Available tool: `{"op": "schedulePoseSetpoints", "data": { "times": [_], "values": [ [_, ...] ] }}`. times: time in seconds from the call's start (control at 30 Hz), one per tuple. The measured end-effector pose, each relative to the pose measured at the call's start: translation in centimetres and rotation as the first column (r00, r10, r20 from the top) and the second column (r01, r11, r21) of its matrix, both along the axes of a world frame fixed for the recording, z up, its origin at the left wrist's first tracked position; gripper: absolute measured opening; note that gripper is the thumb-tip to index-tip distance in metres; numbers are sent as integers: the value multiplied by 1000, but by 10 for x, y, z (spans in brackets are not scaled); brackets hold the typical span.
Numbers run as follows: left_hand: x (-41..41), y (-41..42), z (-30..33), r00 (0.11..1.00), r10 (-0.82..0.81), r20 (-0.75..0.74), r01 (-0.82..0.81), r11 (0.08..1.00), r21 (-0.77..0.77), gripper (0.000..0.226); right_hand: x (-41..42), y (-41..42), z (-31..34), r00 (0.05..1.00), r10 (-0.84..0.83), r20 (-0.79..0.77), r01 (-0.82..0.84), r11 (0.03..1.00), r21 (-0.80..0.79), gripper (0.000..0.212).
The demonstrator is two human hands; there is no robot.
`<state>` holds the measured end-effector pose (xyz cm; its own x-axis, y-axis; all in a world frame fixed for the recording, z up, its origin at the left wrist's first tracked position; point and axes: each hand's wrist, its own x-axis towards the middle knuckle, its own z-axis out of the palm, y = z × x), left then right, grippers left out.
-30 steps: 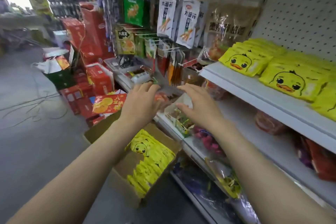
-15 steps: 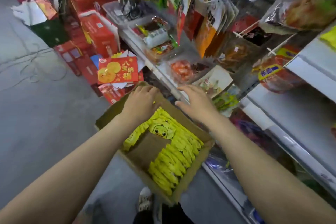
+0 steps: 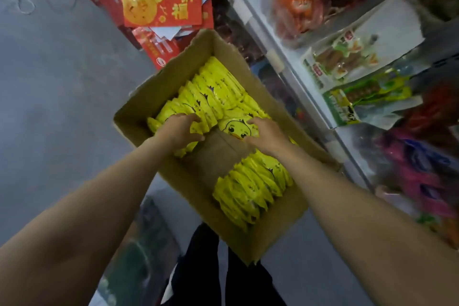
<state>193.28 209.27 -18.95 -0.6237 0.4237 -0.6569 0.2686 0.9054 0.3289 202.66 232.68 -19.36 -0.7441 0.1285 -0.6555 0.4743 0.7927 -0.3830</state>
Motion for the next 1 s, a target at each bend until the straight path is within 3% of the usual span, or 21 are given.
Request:
{"op": "schedulePoseSetpoints", "data": {
  "times": [0.27,0.43,0.57,0.7,0.87,1.0],
  "values": [
    [-16,-36,-49,992,0,125,18,989,-145,45,-20,-8,-75,999,-43,15,43,999,-3,74],
    [-26,-48,-57,984,-24,179,60,978,-201,59,-24,-21,-93,996,-52,69,47,996,73,80],
    [-32,-52,-61,976,-151,155,186,950,-249,58,-20,-24,-104,993,-56,102,45,993,107,58],
    [-35,-56,-67,987,-144,71,159,938,-308,35,-10,-23,-108,966,-260,-8,260,964,-49,19],
    [-32,-44,-55,964,-253,-77,198,884,-424,26,1,-16,-93,932,-361,-41,348,919,-184,21],
    [-30,-39,-35,990,-136,37,141,962,-233,20,5,-10,-58,901,-429,-65,404,884,-235,30]
  ]
}}
